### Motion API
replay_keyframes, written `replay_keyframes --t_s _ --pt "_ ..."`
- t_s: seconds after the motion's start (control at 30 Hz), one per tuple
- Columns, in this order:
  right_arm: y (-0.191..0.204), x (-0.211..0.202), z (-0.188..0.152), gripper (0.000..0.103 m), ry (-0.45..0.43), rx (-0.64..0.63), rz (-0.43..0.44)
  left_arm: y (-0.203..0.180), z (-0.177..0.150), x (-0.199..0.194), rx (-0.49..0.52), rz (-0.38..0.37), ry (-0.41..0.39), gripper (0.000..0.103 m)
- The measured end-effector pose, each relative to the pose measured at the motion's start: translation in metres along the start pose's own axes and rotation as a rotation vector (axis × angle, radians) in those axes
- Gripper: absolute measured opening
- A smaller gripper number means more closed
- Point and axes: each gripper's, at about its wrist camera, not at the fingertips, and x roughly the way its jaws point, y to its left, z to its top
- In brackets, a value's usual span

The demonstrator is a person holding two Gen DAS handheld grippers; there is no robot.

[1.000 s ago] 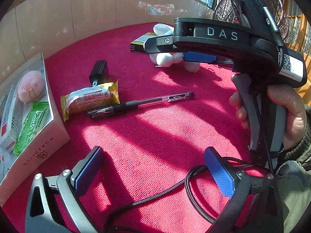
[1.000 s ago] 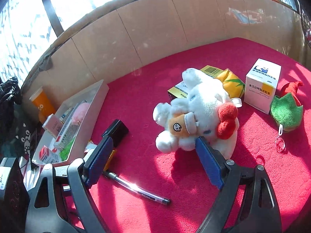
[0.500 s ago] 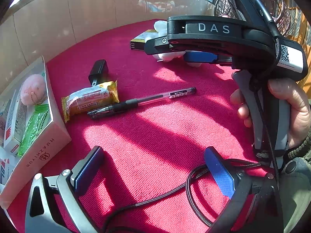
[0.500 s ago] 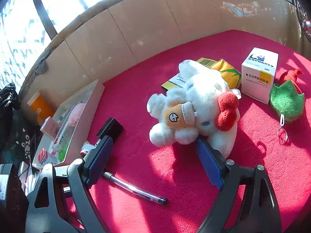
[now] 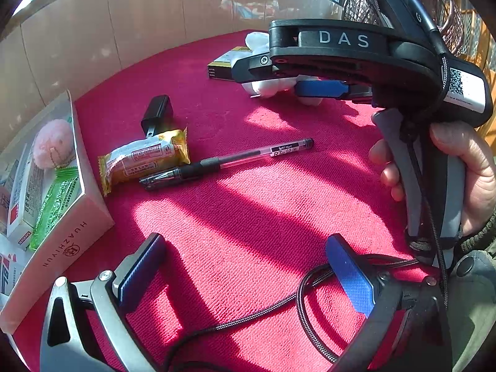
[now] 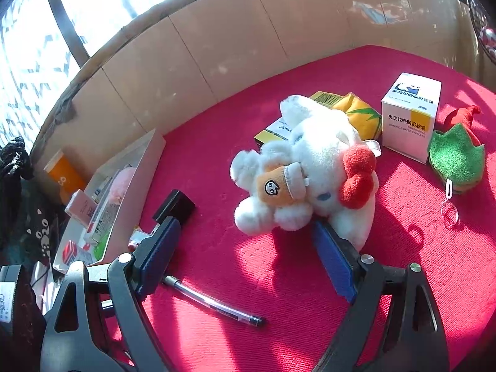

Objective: Organize objects
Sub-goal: 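Move both open tools back over the pile toward the plush toys, then grasp the red-green elf hat with the right tool while the left tool grasps the white plush bunny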

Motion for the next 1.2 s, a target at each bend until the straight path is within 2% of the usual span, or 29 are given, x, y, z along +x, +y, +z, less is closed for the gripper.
replay_keyframes --t_s 0.23,0.4,0.53,0.7,0.83,0.97,1.07,1.2 --pt "0.001 -0.008 0.008 0.087 -0.016 -0.015 0.0 -0.001 0.001 0.0 -0.001 0.003 0.001 0.103" --pt "-0.01 -0.047 0.034 0.087 -0.156 -0.029 -0.026 0.0 0.003 0.0 -0.008 0.01 0.001 0.103" --pt "-0.022 -0.067 0.044 0.087 -0.198 -0.037 -0.049 0.001 0.005 -0.001 -0.022 0.016 -0.001 0.103" --pt "-0.055 -0.075 0.046 0.087 -0.193 0.033 -0.09 0.012 0.0 -0.016 -0.094 -0.049 -0.055 0.103" --pt "-0.084 -0.084 0.05 0.087 -0.208 0.085 -0.145 0.031 0.02 -0.045 -0.082 0.035 -0.13 0.103" --pt "-0.107 -0.091 0.054 0.087 -0.208 0.103 -0.153 0.051 0.044 -0.053 -0.078 0.093 -0.151 0.103" --pt "-0.115 -0.092 0.057 0.087 -0.198 0.068 -0.199 0.057 0.06 -0.052 -0.063 0.083 -0.154 0.102" --pt "-0.147 -0.086 0.064 0.087 -0.143 0.129 -0.212 0.043 0.09 -0.036 -0.066 0.023 -0.182 0.102"
